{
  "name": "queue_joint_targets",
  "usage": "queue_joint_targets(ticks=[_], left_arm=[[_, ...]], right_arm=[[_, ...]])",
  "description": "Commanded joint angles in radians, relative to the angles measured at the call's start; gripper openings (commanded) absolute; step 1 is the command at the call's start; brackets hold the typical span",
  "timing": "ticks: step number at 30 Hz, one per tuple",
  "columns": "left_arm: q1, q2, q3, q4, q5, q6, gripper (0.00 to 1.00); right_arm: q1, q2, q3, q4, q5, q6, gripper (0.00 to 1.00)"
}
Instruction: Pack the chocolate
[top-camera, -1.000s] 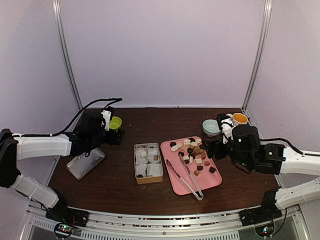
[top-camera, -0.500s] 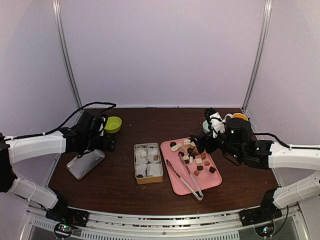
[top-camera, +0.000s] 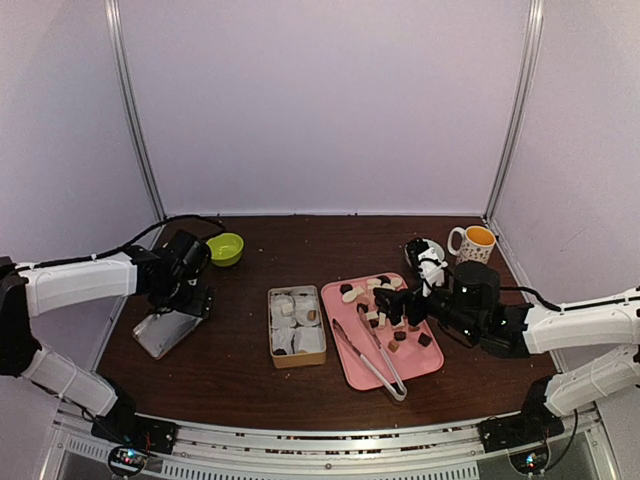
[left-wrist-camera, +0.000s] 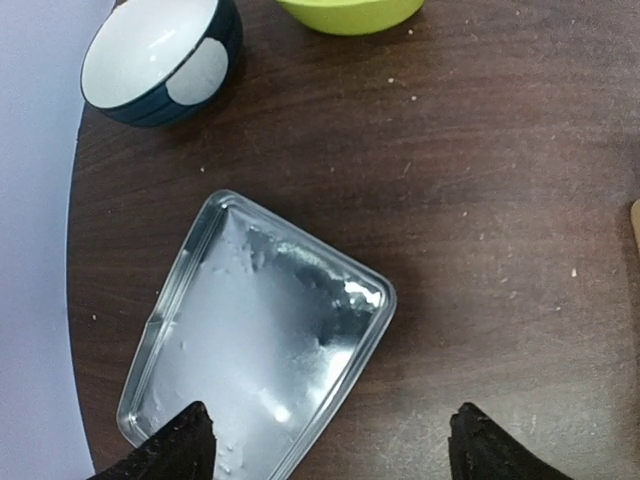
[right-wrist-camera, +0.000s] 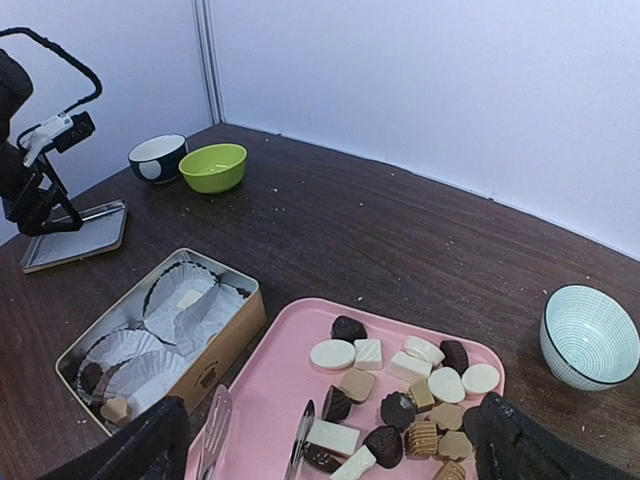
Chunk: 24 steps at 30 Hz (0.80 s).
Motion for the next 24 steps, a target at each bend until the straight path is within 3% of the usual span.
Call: queue_joint_targets(ticks=[1, 5, 17, 24], left_arm=[[0.027, 0.063, 0.020, -0.027, 0.038, 0.013, 0.71], [0.036, 0.119, 0.036, -0.025, 0.068, 0.023, 0.54], [0.064, 0.233, 0.047, 0.032, 0.086, 0.054, 0.48], [0.066, 0.269, 0.054, 0.046, 0.093, 0.069, 0.39]], right_arm=[[-0.002, 0.008, 0.018, 0.063, -0.045, 0.013, 1.00], [-0.003, 0.008, 0.026, 0.047, -0.039, 0.015, 1.00], [-0.003, 0.039, 0.058, 0.010, -0.039, 0.004, 1.00], [-0.004, 0.064, 0.079, -0.011, -0.035, 0.000, 1.00]])
